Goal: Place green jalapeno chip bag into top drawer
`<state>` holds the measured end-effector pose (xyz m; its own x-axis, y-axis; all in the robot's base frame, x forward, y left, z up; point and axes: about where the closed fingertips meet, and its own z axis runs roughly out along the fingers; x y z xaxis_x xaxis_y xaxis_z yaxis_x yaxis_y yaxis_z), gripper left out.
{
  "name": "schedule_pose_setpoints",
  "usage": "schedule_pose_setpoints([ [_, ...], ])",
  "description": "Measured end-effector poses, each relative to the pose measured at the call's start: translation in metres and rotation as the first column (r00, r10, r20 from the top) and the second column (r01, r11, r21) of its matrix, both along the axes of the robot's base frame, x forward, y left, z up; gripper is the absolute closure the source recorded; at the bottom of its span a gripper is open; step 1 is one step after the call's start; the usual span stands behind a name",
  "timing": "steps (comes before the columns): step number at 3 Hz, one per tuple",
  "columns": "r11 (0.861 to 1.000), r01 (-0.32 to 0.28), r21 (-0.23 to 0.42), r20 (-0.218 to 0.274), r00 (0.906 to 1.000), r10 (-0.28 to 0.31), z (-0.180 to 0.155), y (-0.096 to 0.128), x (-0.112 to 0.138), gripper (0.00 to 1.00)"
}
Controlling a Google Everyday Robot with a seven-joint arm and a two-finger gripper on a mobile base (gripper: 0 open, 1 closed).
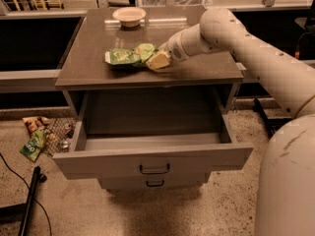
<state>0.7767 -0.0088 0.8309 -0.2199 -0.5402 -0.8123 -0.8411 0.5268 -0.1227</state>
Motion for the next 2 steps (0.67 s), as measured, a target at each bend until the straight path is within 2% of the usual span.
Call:
schedule_pose_setpoints([
  [1, 0.999, -0.024, 0.022, 0.017, 0.9996, 0.024, 0.003, 0.012, 0.0, 0.64],
  [2, 0.998, -0.046, 0.052, 0.068, 0.9968, 0.042, 0.025, 0.014, -0.013, 0.88],
])
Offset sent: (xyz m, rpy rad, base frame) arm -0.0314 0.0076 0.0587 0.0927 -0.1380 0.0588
